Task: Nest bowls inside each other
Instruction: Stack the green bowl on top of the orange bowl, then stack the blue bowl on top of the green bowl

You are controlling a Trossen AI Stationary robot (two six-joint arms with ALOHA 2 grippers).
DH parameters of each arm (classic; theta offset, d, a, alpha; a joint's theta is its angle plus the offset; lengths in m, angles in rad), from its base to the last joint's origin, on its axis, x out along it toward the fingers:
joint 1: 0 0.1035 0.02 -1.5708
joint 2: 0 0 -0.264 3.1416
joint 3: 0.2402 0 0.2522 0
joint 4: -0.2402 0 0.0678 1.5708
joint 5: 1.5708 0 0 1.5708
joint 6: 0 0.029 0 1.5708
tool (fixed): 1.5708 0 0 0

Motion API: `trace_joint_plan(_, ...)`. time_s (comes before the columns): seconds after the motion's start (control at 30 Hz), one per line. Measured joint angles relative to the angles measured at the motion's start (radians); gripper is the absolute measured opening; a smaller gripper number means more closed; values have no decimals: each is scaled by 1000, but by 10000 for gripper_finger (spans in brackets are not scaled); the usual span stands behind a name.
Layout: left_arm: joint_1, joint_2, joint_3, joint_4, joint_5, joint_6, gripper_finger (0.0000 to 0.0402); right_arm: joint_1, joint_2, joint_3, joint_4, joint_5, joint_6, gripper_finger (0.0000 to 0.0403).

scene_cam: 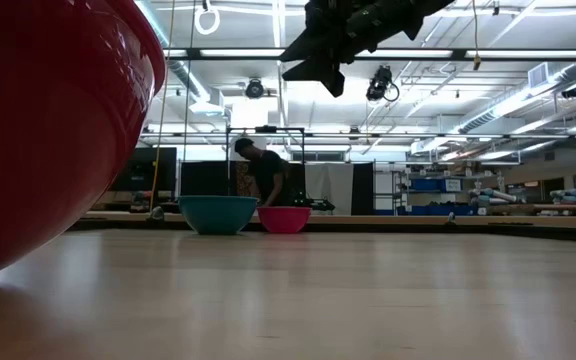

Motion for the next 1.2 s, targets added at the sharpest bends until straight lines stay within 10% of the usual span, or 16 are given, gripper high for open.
trace_joint_plan(0.4, 82, -1, 212, -73, -241, -19, 191, -2, 0, 0, -116, -11, -20, 173)
trace_joint_plan(0.87, 488, -10, 210, -73, -510, 231, 160, -16, 0, 0, -199, -80, -105, 173)
trace_joint_plan(1.2, 821, -115, -108, 243, -386, 360, 160, -32, -14, 0, -333, -80, -109, 173)
